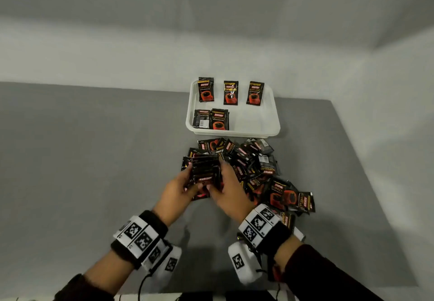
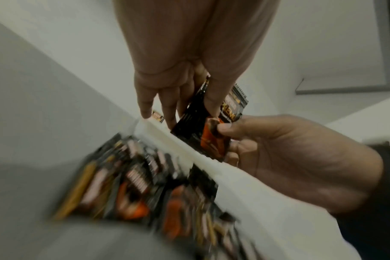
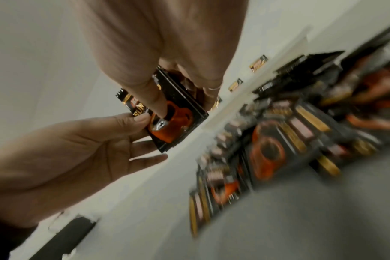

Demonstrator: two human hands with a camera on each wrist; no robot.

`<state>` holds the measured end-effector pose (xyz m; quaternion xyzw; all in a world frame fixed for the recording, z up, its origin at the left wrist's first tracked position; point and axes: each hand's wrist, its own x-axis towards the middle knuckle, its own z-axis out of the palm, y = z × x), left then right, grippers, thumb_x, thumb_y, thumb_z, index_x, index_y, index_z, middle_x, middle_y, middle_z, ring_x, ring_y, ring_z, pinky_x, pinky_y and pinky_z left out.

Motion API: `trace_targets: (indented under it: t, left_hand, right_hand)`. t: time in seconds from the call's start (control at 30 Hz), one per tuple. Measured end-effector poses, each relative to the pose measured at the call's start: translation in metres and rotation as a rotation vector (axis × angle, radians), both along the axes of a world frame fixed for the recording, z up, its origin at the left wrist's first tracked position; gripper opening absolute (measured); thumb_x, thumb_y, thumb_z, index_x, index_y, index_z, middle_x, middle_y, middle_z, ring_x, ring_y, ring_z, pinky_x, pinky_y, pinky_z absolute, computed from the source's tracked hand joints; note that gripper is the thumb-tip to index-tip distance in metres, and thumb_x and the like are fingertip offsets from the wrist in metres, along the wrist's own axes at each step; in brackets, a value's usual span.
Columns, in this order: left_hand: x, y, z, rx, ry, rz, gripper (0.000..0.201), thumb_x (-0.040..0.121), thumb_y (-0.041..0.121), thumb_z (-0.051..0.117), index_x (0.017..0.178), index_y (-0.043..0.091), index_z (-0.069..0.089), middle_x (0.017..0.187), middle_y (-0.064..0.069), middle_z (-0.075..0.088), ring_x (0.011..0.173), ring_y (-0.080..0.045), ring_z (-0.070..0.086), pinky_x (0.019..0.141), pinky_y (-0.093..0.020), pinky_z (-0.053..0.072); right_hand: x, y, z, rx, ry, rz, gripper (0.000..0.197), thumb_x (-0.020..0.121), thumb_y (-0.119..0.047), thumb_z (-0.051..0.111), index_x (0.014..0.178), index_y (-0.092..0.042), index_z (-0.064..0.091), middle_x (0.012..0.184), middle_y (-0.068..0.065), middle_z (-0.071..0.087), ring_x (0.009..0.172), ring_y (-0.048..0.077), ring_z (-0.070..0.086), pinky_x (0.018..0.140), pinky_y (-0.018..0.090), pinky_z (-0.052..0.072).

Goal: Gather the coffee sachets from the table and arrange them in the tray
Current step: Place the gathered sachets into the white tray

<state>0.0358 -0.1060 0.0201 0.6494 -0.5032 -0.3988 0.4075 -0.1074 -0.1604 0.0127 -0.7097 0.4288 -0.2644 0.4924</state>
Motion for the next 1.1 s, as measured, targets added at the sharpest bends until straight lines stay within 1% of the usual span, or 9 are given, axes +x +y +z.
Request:
trace_targets:
  t: [0.1,0.2,0.27,0.47,0.6,0.73,0.9,1.0,1.1]
  left_hand:
    - [-0.001,-0.046,0.035,-0.045,0.096,-0.061,0.033,0.09,0.007,0.055,0.121,0.018,0.053,0.107,0.003,0.066,0.095,-0.005,0.062,0.089,-0.023,0.048]
    - [-0.008,-0.097,0.059,-0.069,0.065,-0.141,0.022,0.093,0.011,0.05,0.113,0.021,0.054,0.097,-0.007,0.067,0.084,-0.014,0.064,0.079,-0.029,0.052]
    - [-0.014,-0.131,0.064,-0.084,0.034,-0.154,0.016,0.094,0.011,0.049,0.106,0.017,0.058,0.09,-0.005,0.065,0.074,-0.006,0.062,0.07,-0.02,0.05]
    - [-0.022,-0.218,0.044,0.179,-0.001,-0.071,0.035,0.093,0.025,0.054,0.1,-0.007,0.064,0.074,-0.01,0.056,0.066,-0.02,0.049,0.069,-0.032,0.039]
    - [-0.02,-0.249,0.029,0.285,-0.113,-0.068,0.025,0.09,0.028,0.057,0.076,0.007,0.061,0.063,-0.004,0.053,0.053,-0.014,0.048,0.049,-0.02,0.043]
    - [-0.026,-0.261,0.006,0.367,-0.09,-0.027,0.023,0.091,0.024,0.056,0.07,0.014,0.058,0.064,-0.001,0.055,0.058,-0.015,0.052,0.061,-0.028,0.048]
    - [-0.027,-0.265,-0.011,0.424,-0.252,-0.058,0.028,0.091,0.032,0.056,0.072,0.011,0.06,0.063,0.002,0.053,0.064,-0.014,0.053,0.055,-0.02,0.041]
    - [-0.026,-0.267,-0.013,0.419,-0.319,-0.07,0.029,0.088,0.035,0.058,0.078,0.008,0.063,0.061,0.002,0.053,0.057,-0.011,0.05,0.052,-0.018,0.04]
    - [-0.021,-0.267,-0.012,0.413,-0.37,-0.08,0.034,0.085,0.039,0.062,0.073,0.007,0.06,0.067,-0.005,0.056,0.062,-0.017,0.052,0.064,-0.026,0.045]
  right_hand:
    - [-0.002,-0.038,0.036,-0.048,-0.074,-0.066,0.056,0.089,-0.007,0.055,0.141,-0.012,0.033,0.135,0.005,0.045,0.128,0.011,0.041,0.109,0.025,0.032]
    - [-0.005,-0.082,0.066,-0.037,-0.142,-0.129,0.039,0.092,-0.009,0.053,0.13,-0.014,0.046,0.125,0.001,0.055,0.117,0.01,0.05,0.099,0.02,0.039]
    - [-0.007,-0.115,0.077,-0.027,-0.04,-0.18,0.036,0.092,-0.014,0.054,0.127,-0.013,0.05,0.121,0.003,0.059,0.11,0.013,0.054,0.094,0.023,0.041]
    - [-0.013,-0.198,0.069,0.233,0.116,-0.232,0.028,0.09,-0.016,0.057,0.114,-0.001,0.063,0.114,0.018,0.065,0.108,0.031,0.06,0.099,0.044,0.045]
    - [-0.008,-0.232,0.051,0.437,0.199,-0.298,0.034,0.086,-0.019,0.063,0.112,0.004,0.06,0.116,0.022,0.063,0.108,0.034,0.06,0.095,0.045,0.049]
    - [-0.003,-0.251,0.035,0.496,0.359,-0.238,0.039,0.088,-0.022,0.062,0.115,0.006,0.056,0.119,0.02,0.061,0.108,0.033,0.06,0.089,0.039,0.052]
    - [-0.003,-0.262,0.015,0.495,0.492,-0.194,0.037,0.089,-0.026,0.059,0.113,0.002,0.058,0.117,0.015,0.063,0.108,0.027,0.061,0.083,0.028,0.048]
    - [-0.004,-0.264,0.007,0.502,0.508,-0.179,0.037,0.09,-0.025,0.057,0.114,0.002,0.059,0.119,0.017,0.062,0.11,0.029,0.06,0.089,0.03,0.047]
    - [-0.003,-0.261,0.003,0.486,0.524,-0.163,0.041,0.09,-0.024,0.057,0.12,0.003,0.057,0.126,0.019,0.058,0.118,0.031,0.054,0.094,0.032,0.045]
